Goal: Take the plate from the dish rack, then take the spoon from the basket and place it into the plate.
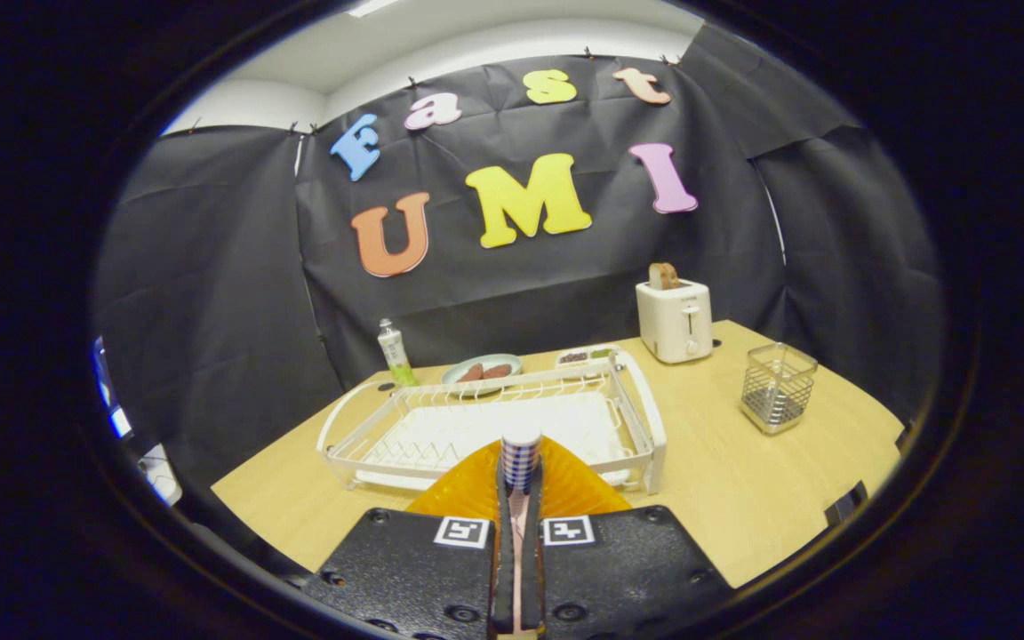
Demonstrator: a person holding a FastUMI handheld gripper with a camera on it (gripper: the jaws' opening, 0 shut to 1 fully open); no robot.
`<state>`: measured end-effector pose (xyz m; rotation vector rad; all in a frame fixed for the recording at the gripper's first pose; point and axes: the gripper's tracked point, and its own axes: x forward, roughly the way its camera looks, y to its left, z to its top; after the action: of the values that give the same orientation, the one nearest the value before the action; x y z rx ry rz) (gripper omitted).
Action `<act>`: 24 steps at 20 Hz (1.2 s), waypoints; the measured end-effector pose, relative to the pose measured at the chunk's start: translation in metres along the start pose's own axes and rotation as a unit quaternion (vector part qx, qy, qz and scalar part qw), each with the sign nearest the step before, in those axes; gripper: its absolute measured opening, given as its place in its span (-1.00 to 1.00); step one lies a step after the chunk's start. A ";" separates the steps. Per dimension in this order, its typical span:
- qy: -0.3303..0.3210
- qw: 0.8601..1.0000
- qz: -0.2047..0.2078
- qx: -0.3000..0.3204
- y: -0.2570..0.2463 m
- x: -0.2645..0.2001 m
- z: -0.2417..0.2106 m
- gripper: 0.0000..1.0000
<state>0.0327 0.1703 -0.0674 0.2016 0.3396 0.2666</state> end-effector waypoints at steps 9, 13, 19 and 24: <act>0.028 0.999 0.022 -0.002 0.020 0.011 -0.024 -0.66; -0.001 1.000 0.004 -0.015 0.006 0.006 -0.007 -0.14; -0.044 0.998 -0.011 -0.031 -0.012 -0.006 0.023 0.62; -0.076 0.996 -0.018 -0.048 -0.017 -0.020 0.045 0.83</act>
<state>0.0342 0.1422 -0.0242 0.1200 0.1784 0.2307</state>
